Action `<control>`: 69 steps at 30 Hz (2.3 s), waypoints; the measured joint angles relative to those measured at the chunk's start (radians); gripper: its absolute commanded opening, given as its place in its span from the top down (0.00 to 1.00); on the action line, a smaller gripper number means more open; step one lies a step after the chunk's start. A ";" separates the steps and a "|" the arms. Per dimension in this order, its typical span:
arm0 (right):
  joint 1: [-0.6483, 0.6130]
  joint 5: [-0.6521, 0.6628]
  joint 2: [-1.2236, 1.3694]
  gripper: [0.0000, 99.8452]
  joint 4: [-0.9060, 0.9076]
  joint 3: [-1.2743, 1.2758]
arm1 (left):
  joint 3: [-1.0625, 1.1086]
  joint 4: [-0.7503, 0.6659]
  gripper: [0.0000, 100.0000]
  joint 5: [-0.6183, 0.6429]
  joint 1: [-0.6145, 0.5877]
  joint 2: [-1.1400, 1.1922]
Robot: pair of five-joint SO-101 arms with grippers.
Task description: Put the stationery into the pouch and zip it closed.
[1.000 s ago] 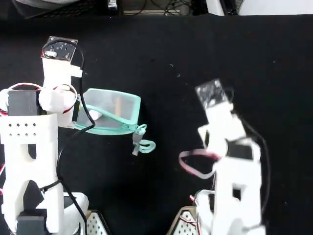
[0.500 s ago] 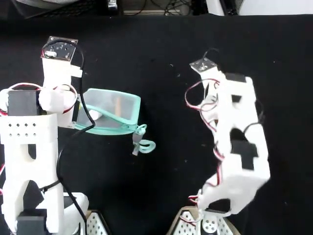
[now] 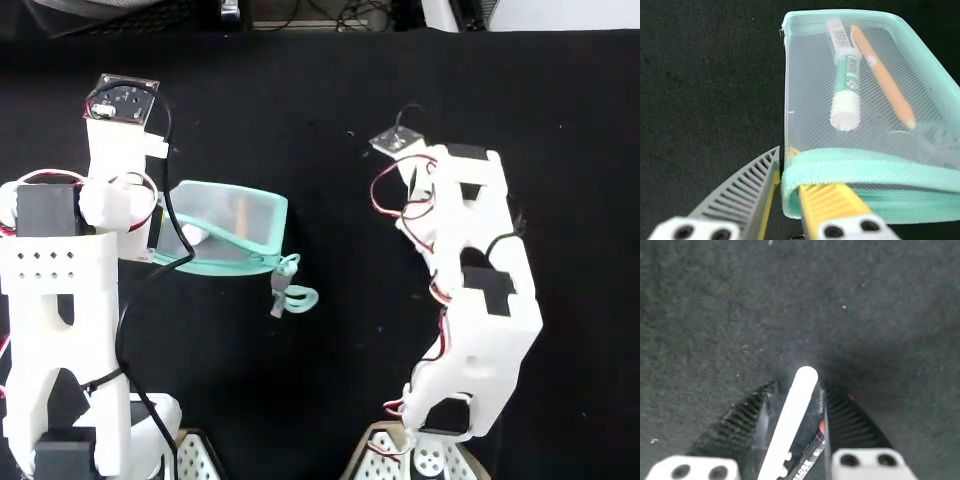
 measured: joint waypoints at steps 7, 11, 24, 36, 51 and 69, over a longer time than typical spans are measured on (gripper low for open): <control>0.000 0.048 0.040 0.90 0.002 -0.028 | 0.000 0.000 0.97 0.000 0.000 0.000; 0.002 0.051 0.055 0.98 0.002 -0.054 | 0.000 0.000 0.97 0.000 0.000 0.000; -0.052 0.051 -0.281 0.99 0.041 0.121 | 0.000 0.000 0.97 0.000 0.000 0.000; -0.371 -0.109 -1.152 0.99 0.112 0.423 | 0.008 0.000 0.97 0.000 0.000 0.000; -0.919 -0.494 -1.840 0.99 -0.221 0.423 | 0.014 -0.002 0.97 0.000 0.000 -0.005; -1.143 -0.453 -1.846 0.99 -0.839 0.895 | 0.014 0.000 0.97 0.000 0.000 -0.003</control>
